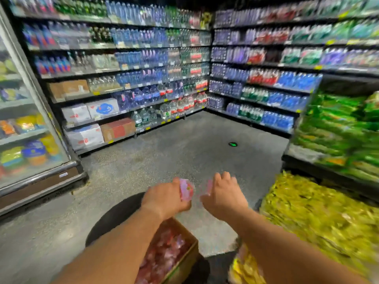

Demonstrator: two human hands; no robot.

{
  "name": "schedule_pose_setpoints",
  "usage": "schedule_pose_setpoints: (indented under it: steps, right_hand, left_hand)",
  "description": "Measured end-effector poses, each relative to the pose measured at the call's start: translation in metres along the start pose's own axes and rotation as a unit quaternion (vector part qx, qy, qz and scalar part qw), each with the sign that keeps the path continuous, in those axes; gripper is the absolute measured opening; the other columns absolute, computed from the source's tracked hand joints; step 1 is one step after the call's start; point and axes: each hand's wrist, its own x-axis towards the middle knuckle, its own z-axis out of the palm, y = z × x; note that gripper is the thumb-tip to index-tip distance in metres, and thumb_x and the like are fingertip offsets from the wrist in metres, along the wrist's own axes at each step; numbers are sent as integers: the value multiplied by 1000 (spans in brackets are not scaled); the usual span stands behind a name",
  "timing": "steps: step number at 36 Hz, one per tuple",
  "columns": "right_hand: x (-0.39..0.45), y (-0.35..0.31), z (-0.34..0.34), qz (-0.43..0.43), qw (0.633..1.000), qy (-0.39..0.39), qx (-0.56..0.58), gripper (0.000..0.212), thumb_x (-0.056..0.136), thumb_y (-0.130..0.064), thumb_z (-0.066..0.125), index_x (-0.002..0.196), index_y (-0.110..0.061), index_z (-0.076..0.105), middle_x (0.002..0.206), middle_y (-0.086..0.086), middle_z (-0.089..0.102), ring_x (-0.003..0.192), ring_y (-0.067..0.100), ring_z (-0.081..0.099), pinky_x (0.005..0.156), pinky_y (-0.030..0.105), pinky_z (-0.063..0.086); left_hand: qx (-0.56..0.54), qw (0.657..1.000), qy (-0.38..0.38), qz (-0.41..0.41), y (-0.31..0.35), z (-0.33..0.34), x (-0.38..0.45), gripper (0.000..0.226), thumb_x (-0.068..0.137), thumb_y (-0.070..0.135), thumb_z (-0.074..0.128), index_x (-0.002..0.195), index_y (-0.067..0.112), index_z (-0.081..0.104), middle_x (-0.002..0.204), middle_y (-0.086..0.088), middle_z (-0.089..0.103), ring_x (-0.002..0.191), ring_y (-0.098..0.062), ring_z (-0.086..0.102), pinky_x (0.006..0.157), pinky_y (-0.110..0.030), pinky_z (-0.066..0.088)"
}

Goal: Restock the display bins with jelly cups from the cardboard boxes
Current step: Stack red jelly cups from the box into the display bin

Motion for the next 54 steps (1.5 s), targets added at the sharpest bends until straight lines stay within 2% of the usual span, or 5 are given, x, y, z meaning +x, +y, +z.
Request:
schedule_pose_setpoints:
  steps: [5, 11, 31, 49, 54]
  right_hand:
    - [-79, 60, -83, 39, 991, 94, -89, 41, 76, -39, 35, 63, -12, 63, 66, 12, 52, 65, 33, 51, 57, 42, 39]
    - [-184, 118, -180, 113, 973, 142, -140, 68, 85, -45, 14, 112, -10, 66, 112, 15, 59, 108, 35, 49, 90, 46, 35]
    - [-496, 379, -321, 343, 919, 144, -132, 48, 93, -50, 50, 120, -11, 59, 123, 12, 57, 119, 32, 45, 102, 43, 33]
    - [-445, 556, -378, 397, 901, 169, -35, 63, 84, -51, 64, 130, -9, 52, 129, 13, 46, 116, 34, 49, 97, 40, 46]
    - [-412, 605, -376, 405, 911, 71, -32, 33, 76, -44, 71, 83, -13, 61, 97, 11, 61, 76, 22, 52, 55, 28, 39]
  left_hand:
    - [0, 995, 54, 81, 99, -74, -21, 49, 89, 56, 34, 117, 23, 54, 114, -11, 69, 105, -36, 66, 86, -41, 50]
    - [4, 979, 78, 190, 218, -135, -63, 46, 82, 62, 43, 110, 26, 53, 105, -5, 70, 96, -34, 67, 73, -39, 48]
    - [-35, 902, 109, 416, 614, -162, -254, 45, 85, 71, 49, 101, 30, 59, 103, -1, 72, 97, -29, 67, 79, -36, 52]
    - [-25, 866, 185, 465, 743, -188, -154, 46, 80, 74, 56, 94, 30, 51, 94, 9, 61, 84, -18, 54, 68, -35, 41]
    - [8, 859, 201, 472, 755, -185, -127, 53, 79, 79, 53, 97, 29, 49, 94, 8, 60, 87, -19, 57, 65, -35, 39]
